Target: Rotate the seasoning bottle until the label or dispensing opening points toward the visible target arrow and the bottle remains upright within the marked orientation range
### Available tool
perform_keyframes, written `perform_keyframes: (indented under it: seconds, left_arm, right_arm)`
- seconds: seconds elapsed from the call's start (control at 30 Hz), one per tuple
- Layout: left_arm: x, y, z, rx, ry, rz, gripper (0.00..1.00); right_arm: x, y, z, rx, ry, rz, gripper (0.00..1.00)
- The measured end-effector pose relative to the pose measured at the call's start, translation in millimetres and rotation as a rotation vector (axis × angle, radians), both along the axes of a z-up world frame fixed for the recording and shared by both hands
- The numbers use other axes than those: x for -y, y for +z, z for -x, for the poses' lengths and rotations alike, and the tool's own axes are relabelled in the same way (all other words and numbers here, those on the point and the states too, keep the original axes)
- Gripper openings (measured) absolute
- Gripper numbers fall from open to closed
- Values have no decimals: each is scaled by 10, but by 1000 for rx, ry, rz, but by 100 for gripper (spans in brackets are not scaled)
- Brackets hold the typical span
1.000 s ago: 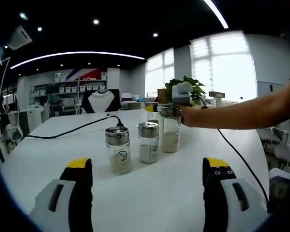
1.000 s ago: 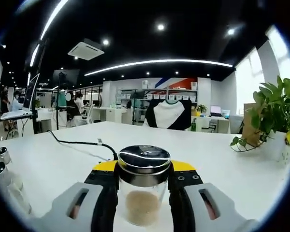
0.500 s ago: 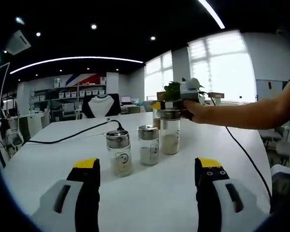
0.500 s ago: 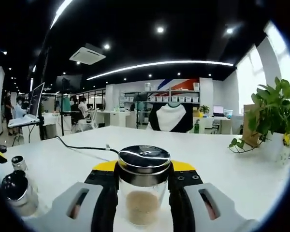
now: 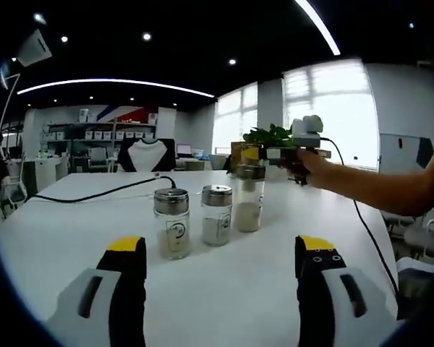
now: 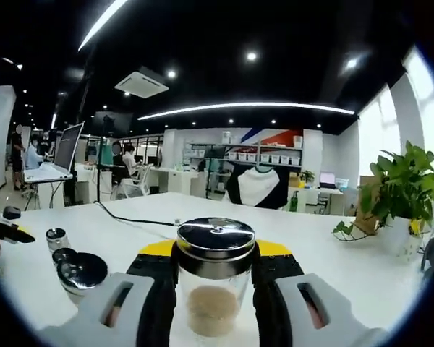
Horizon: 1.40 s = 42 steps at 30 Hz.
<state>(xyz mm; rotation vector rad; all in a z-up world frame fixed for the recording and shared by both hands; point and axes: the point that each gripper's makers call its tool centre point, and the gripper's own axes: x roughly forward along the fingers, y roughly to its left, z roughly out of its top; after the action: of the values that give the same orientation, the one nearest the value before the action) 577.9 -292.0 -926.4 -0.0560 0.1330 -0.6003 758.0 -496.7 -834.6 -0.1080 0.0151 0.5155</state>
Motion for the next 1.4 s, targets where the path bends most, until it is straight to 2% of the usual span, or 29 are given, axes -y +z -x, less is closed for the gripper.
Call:
perform_keyframes:
  seconds: [0.1,0.17,0.23,0.33,0.43,0.53,0.7,1.0,1.1,1.33,1.4]
  left_arm:
    - [-3,-13,11,9,2,-22,92]
    - [-11,12,19,36,11,-41,93]
    - [62,16,67,68,-41,-109,96]
    - [110,5,92,90,-54,-163,97]
    - [158,-13,114,70,-76,-143,97]
    - [173,-63,105,25,-76,-133,100]
    - [198,-20,99,68,-81,-143,99]
    - [308,-6,143,89,-133,-154,94]
    - [355,8,163,95,-151,-147,91]
    - [502,47,225,100,-188,-106,84]
    - [554,56,273,109,-215,-97,75]
  right_arm:
    - [6,31,92,0,9,-24,37]
    - [13,43,174,-1,11,-45,37]
    - [39,45,248,1,6,-62,37]
    - [41,29,374,3,9,-59,37]
    - [39,12,498,4,19,-61,37]
    - [48,-9,680,-5,29,-113,37]
    - [5,-27,938,13,32,-93,37]
    - [-50,-48,1274,19,28,-92,37]
    - [-177,-65,1389,9,72,-117,37]
    - [-591,-152,1654,-5,186,-103,37]
    - [-705,-181,1726,-13,215,-107,37]
